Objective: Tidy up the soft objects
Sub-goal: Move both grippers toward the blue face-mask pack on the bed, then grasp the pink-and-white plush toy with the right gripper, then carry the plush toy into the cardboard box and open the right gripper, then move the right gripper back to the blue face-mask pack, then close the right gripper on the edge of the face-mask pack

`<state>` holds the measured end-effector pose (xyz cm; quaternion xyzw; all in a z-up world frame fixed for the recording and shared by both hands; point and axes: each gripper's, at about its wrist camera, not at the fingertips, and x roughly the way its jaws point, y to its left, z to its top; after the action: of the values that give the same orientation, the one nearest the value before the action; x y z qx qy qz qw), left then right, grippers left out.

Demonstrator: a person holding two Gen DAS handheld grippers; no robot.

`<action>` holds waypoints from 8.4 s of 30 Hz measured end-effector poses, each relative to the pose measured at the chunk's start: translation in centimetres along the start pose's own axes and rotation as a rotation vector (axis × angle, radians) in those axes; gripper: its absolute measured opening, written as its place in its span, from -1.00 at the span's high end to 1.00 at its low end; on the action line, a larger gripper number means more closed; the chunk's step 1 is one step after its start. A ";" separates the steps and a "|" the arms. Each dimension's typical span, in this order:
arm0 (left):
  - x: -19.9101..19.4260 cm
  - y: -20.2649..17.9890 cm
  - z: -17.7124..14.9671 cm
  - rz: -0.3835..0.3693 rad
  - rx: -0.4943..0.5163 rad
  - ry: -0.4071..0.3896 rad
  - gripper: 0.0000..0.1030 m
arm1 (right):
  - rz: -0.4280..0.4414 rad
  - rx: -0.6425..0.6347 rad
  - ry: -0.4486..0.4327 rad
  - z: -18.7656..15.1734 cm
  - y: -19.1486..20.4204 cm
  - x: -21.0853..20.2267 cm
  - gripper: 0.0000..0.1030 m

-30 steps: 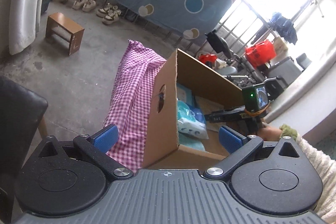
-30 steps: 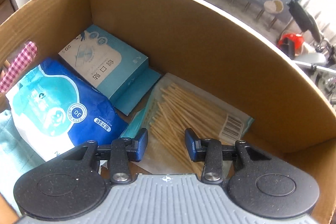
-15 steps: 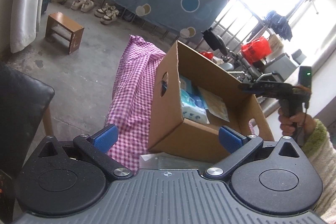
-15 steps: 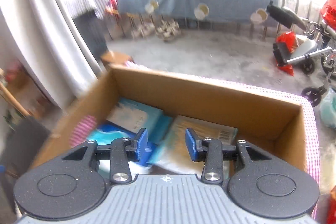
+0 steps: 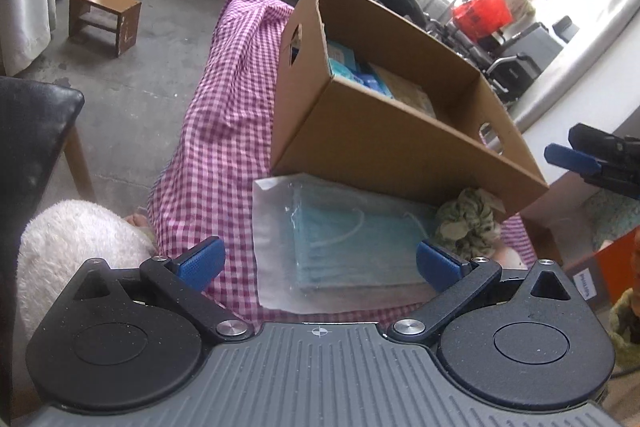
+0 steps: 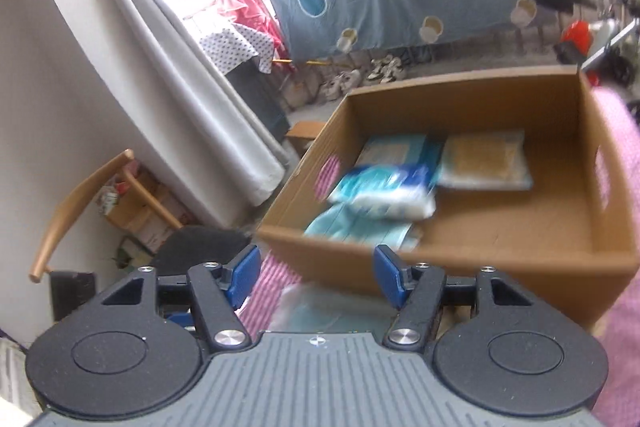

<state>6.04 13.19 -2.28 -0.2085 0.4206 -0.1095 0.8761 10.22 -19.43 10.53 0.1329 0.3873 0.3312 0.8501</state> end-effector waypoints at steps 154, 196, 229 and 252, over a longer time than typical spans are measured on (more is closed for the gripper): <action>23.1 -14.3 14.9 -0.140 0.127 0.473 -0.89 | 0.001 0.380 0.223 8.9 -19.3 13.3 -0.35; -0.1 -6.1 5.9 -0.124 0.088 0.008 -0.98 | 0.054 0.122 -0.111 1.4 -4.9 -4.0 -0.35; 8.6 -1.1 3.7 -0.043 0.156 0.078 -0.65 | -0.278 0.249 0.107 -7.9 -5.5 8.3 -0.27; 4.4 -2.6 -2.9 -0.182 0.170 0.283 -0.55 | -0.284 0.297 0.075 -8.1 -8.0 7.1 -0.27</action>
<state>6.53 8.48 -5.76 -0.1531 0.5085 -0.2516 0.8091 11.23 -20.96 -2.77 0.1885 0.4783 0.1520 0.8442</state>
